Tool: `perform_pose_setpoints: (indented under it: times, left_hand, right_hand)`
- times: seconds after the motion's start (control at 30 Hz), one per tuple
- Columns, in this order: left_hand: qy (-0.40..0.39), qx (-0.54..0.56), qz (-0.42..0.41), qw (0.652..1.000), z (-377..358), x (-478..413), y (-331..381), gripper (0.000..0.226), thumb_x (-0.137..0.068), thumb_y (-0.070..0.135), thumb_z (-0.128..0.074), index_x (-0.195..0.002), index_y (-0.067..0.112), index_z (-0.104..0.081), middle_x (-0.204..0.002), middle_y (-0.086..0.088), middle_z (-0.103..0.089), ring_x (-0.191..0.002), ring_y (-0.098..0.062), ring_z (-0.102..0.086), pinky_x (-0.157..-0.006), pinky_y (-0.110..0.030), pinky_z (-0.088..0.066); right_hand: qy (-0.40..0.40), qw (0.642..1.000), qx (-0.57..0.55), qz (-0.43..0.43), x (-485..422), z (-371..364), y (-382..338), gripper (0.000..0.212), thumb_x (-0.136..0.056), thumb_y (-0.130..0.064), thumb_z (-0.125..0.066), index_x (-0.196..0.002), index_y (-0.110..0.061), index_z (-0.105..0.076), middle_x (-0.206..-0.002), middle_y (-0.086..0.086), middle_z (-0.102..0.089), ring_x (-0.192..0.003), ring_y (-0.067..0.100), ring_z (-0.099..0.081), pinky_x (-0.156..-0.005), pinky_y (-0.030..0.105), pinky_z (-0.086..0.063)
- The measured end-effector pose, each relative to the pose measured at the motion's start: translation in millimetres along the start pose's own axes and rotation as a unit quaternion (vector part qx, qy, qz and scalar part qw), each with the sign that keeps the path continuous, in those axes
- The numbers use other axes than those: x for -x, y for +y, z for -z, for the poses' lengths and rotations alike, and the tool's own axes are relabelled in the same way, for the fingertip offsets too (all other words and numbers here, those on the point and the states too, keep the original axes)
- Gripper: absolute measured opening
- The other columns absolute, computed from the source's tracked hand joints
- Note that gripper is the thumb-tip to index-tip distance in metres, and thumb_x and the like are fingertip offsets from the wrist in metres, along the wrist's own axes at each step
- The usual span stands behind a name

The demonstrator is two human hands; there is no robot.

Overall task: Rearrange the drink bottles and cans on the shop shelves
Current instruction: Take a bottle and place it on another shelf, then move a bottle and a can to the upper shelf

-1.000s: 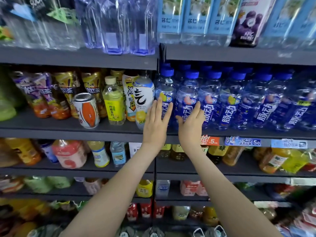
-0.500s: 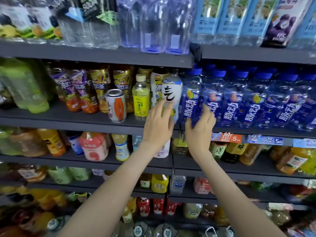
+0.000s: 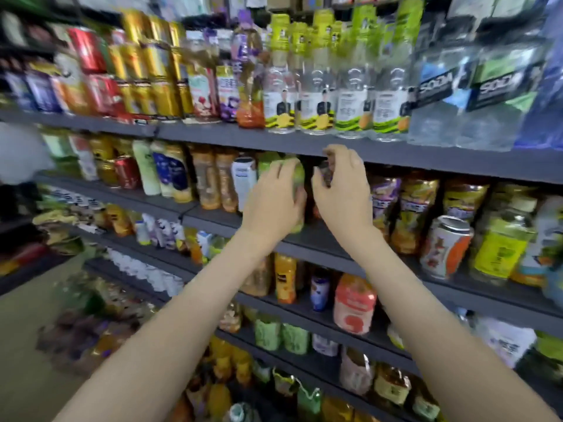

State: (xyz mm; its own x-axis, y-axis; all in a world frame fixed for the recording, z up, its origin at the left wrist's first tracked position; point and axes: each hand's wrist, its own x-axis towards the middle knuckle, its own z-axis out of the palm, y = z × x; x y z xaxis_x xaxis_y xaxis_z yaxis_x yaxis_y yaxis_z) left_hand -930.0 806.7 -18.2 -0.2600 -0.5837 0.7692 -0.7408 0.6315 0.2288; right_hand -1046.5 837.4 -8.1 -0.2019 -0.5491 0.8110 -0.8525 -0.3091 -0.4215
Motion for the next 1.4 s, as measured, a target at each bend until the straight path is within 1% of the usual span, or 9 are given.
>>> perform_pose_setpoints:
  times: [0.27,0.37,0.57,0.7,0.97,1.1,1.2,1.27,1.4]
  left_hand:
    - [0.030,-0.074,0.049,0.996,51,-41,-161,0.045,-0.095,0.024,-0.050,-0.137,0.009,-0.042,-0.134,-0.009,-0.048,-0.121,-0.025,-0.047,-0.086,-0.032,-0.042]
    - [0.040,-0.096,0.057,0.993,54,-52,-226,0.041,-0.095,0.024,-0.049,-0.134,0.010,-0.045,-0.129,-0.009,-0.051,-0.113,-0.026,-0.052,-0.071,-0.028,-0.039]
    - [0.041,-0.105,0.064,0.991,65,-93,-348,0.040,-0.094,0.022,-0.050,-0.131,0.007,-0.047,-0.119,-0.010,-0.055,-0.107,-0.024,-0.053,-0.071,-0.021,-0.035]
    - [0.054,-0.095,0.075,0.991,79,-115,-426,0.040,-0.095,0.024,-0.051,-0.132,0.008,-0.047,-0.125,-0.008,-0.053,-0.114,-0.023,-0.050,-0.079,-0.023,-0.038]
    - [0.066,-0.056,0.080,0.993,107,-155,-599,0.046,-0.094,0.026,-0.050,-0.137,0.014,-0.041,-0.130,-0.007,-0.050,-0.115,-0.023,-0.049,-0.077,-0.027,-0.037]
    - [0.051,-0.018,0.101,0.993,120,-180,-682,0.053,-0.095,0.026,-0.050,-0.144,0.016,-0.032,-0.129,-0.010,-0.050,-0.113,-0.026,-0.051,-0.078,-0.031,-0.042]
    - [0.044,0.007,0.099,0.994,121,-205,-723,0.056,-0.096,0.022,-0.049,-0.148,0.021,-0.027,-0.119,-0.013,-0.052,-0.104,-0.031,-0.051,-0.076,-0.036,-0.041]
    - [0.037,0.028,0.115,0.992,114,-224,-744,0.062,-0.095,0.024,-0.050,-0.150,0.022,-0.023,-0.113,-0.014,-0.051,-0.099,-0.033,-0.051,-0.076,-0.036,-0.039]
    - [0.021,0.065,0.170,0.983,94,-253,-763,0.075,-0.092,0.028,-0.055,-0.151,0.013,-0.012,-0.131,-0.021,-0.042,-0.119,-0.038,-0.043,-0.092,-0.043,-0.038]
  right_hand:
    - [-0.045,0.998,-0.037,0.036,-62,-136,-87,0.044,-0.095,-0.018,-0.052,-0.136,-0.006,-0.038,-0.132,0.011,-0.045,-0.125,0.025,-0.038,-0.098,0.031,-0.034]
    - [-0.045,0.997,-0.059,0.035,-77,-194,-107,0.052,-0.095,-0.019,-0.054,-0.141,-0.007,-0.033,-0.138,0.010,-0.040,-0.130,0.024,-0.035,-0.103,0.033,-0.034]
    - [-0.053,0.994,-0.088,0.033,-121,-294,-142,0.048,-0.093,-0.018,-0.054,-0.137,-0.009,-0.036,-0.136,0.007,-0.040,-0.130,0.021,-0.034,-0.105,0.028,-0.029]
    - [-0.042,0.994,-0.090,0.050,-142,-350,-178,0.043,-0.092,-0.017,-0.056,-0.132,-0.009,-0.042,-0.127,0.007,-0.045,-0.122,0.020,-0.040,-0.097,0.024,-0.031]
    - [0.002,0.994,-0.106,0.041,-162,-481,-261,0.044,-0.091,-0.016,-0.058,-0.132,-0.013,-0.044,-0.119,-0.007,-0.042,-0.118,0.009,-0.040,-0.094,0.011,-0.025]
    - [-0.015,0.993,-0.114,0.028,-179,-554,-312,0.044,-0.091,-0.015,-0.058,-0.133,-0.012,-0.042,-0.120,-0.006,-0.043,-0.120,0.012,-0.042,-0.099,0.021,-0.033]
    - [-0.019,0.994,-0.104,0.028,-192,-595,-334,0.045,-0.091,-0.015,-0.058,-0.133,-0.009,-0.043,-0.125,0.003,-0.047,-0.120,0.016,-0.044,-0.103,0.029,-0.038]
    - [-0.026,0.996,-0.086,0.015,-196,-613,-339,0.046,-0.092,-0.015,-0.057,-0.134,-0.010,-0.041,-0.127,0.003,-0.046,-0.121,0.014,-0.043,-0.103,0.022,-0.035]
    - [-0.044,0.998,-0.042,-0.002,-201,-631,-340,0.047,-0.092,-0.015,-0.056,-0.135,-0.008,-0.040,-0.128,0.005,-0.046,-0.123,0.015,-0.041,-0.100,0.015,-0.027]
